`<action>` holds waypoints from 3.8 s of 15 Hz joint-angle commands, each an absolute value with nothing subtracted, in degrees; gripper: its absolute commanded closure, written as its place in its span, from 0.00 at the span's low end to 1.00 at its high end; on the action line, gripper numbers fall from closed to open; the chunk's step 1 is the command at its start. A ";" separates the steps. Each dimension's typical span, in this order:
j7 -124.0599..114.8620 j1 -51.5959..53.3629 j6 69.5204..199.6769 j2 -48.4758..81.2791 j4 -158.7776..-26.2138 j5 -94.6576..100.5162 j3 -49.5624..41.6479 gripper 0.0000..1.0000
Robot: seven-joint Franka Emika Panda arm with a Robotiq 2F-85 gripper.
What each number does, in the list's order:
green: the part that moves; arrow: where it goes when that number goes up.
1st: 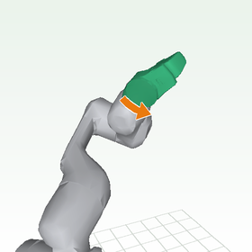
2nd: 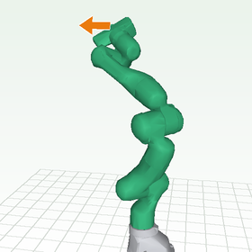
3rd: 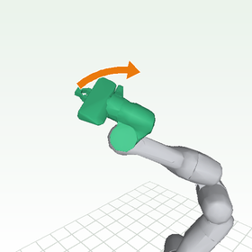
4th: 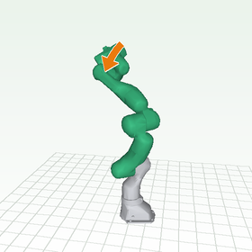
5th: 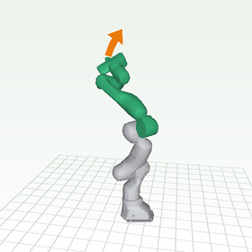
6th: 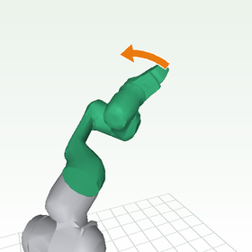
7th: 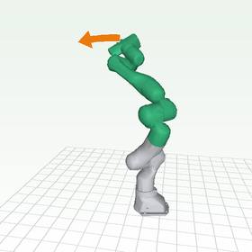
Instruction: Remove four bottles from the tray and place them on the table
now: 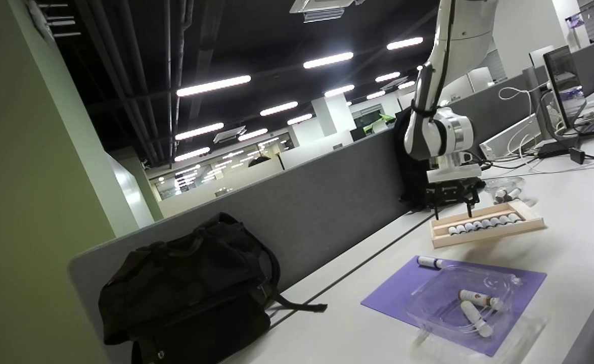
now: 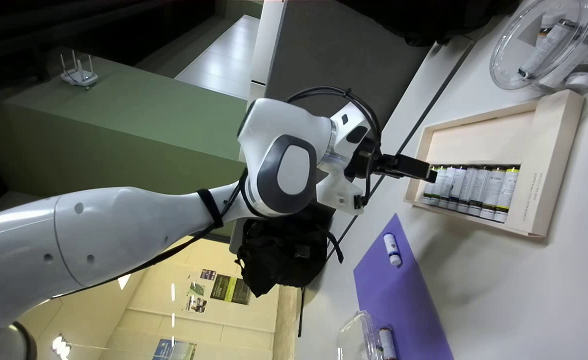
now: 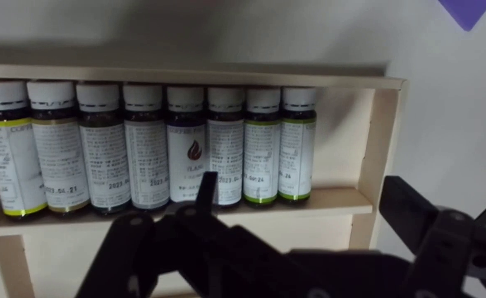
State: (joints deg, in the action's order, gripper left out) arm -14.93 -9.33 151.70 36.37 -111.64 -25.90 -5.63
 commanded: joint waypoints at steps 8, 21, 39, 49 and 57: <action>-26.77 -7.46 139.68 46.39 -97.27 -22.44 -7.89 0.00; -37.59 -6.53 115.47 55.19 -79.05 -14.50 -11.51 0.00; -39.91 -3.94 95.37 64.63 -62.29 -1.70 -13.00 0.63; -39.66 -4.18 93.79 66.48 -58.80 -0.33 -12.81 0.94; -37.75 -5.51 96.30 66.64 -58.44 -2.03 -11.21 0.94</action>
